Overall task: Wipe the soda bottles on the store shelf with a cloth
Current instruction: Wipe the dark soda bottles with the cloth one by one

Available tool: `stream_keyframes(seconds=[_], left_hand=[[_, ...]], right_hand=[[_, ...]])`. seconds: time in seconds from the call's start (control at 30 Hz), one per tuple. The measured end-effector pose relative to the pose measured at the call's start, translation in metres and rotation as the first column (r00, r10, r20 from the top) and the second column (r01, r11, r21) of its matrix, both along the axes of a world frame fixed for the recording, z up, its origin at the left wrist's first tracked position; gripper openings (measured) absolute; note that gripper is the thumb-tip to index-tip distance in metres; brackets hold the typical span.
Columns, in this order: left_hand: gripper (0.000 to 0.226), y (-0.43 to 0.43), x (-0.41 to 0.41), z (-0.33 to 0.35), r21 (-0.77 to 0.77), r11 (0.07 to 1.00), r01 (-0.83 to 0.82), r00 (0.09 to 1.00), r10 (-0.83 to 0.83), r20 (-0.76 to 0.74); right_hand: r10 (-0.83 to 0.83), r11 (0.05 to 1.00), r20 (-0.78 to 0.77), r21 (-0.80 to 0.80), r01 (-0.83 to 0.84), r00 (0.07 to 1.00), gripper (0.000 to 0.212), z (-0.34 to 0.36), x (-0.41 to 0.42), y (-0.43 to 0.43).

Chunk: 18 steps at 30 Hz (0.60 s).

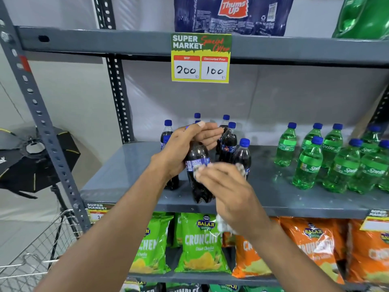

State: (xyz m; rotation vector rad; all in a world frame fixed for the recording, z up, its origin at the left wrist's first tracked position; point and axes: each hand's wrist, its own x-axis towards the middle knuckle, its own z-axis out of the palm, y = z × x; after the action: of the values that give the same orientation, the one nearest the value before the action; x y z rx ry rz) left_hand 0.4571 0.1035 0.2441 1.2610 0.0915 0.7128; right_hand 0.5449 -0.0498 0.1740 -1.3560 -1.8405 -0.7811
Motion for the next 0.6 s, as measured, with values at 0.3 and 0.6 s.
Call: stream_keyframes(seconds=[0.3,0.6], left_hand=[[0.036,0.007,0.005,-0.003,-0.011,0.999,0.043,0.999,-0.042,0.026],[0.035,0.019,0.002,-0.002,-0.037,0.999,-0.018,0.998,0.02,0.056]], right_hand=[[0.041,0.988,-0.505,0.15,0.04,0.862,0.033,0.009,-0.004,0.021],[0.023,1.0,-0.688,0.015,-0.017,0.725,0.033,-0.025,-0.009,0.005]])
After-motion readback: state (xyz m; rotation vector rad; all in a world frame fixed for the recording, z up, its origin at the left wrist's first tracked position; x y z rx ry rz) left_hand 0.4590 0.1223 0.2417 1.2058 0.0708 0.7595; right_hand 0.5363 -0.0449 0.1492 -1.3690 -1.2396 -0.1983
